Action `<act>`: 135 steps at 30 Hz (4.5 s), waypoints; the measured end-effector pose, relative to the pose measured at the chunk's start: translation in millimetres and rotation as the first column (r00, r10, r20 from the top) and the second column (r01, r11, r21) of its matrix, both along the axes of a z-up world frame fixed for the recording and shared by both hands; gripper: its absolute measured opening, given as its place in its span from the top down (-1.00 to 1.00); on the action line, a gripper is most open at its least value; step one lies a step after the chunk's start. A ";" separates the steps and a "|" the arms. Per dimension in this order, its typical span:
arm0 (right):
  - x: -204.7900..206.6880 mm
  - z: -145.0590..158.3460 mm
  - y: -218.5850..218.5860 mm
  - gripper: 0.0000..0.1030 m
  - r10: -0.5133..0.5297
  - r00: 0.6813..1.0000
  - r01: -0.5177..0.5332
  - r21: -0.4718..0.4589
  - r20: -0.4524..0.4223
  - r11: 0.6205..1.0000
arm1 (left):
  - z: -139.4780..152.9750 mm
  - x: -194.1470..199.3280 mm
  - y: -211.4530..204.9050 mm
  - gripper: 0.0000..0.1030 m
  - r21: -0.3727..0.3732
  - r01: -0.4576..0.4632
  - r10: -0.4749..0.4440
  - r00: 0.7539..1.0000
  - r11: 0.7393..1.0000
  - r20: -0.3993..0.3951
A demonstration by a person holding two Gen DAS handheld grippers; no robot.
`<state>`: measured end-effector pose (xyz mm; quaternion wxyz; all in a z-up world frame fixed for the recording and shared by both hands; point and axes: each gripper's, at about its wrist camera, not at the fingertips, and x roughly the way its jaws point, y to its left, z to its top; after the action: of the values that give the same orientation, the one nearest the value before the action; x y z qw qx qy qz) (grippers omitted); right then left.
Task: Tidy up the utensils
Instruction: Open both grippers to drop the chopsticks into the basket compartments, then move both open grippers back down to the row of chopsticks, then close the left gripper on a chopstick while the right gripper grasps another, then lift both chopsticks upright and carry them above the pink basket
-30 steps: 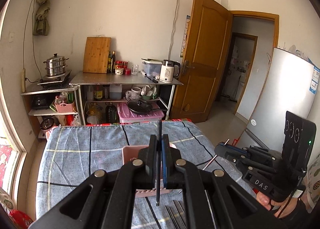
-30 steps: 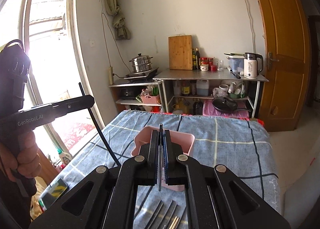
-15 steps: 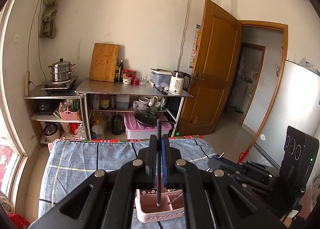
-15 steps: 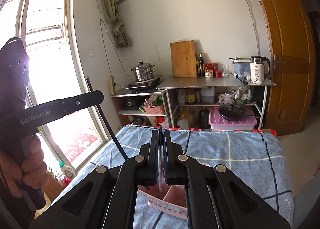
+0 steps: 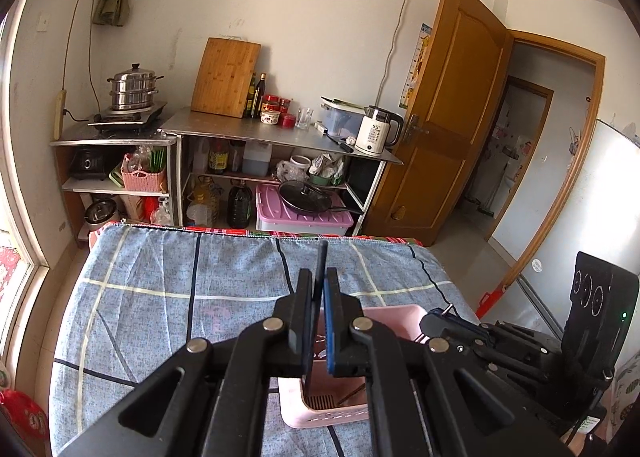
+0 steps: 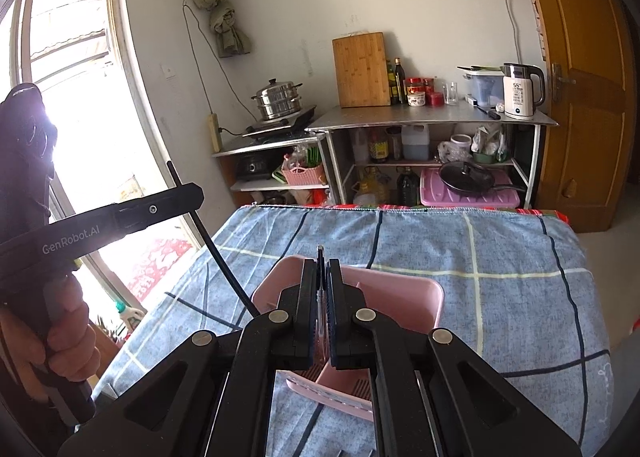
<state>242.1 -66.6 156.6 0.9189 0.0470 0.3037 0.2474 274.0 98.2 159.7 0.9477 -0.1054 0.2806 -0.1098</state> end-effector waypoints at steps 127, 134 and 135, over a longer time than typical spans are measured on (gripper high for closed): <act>-89.7 -152.1 -94.8 0.90 -0.179 0.928 0.094 -0.260 -0.326 0.961 | -192.0 -77.6 -106.0 0.88 0.262 0.108 -0.004 0.930 0.959 -0.368; -100.0 -111.3 -94.8 0.91 -0.153 0.959 0.102 -0.212 -0.240 0.972 | -143.6 -88.4 -93.9 0.88 0.205 0.105 -0.046 0.960 0.973 -0.277; -101.9 -103.0 -94.4 0.91 -0.150 0.963 0.104 -0.205 -0.223 0.973 | -134.3 -90.3 -91.5 0.89 0.197 0.106 -0.052 0.964 0.975 -0.259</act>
<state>140.2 -161.0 53.6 0.8904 0.0071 0.4297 0.1498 183.7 6.7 25.4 0.9049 -0.0069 0.4129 -0.1034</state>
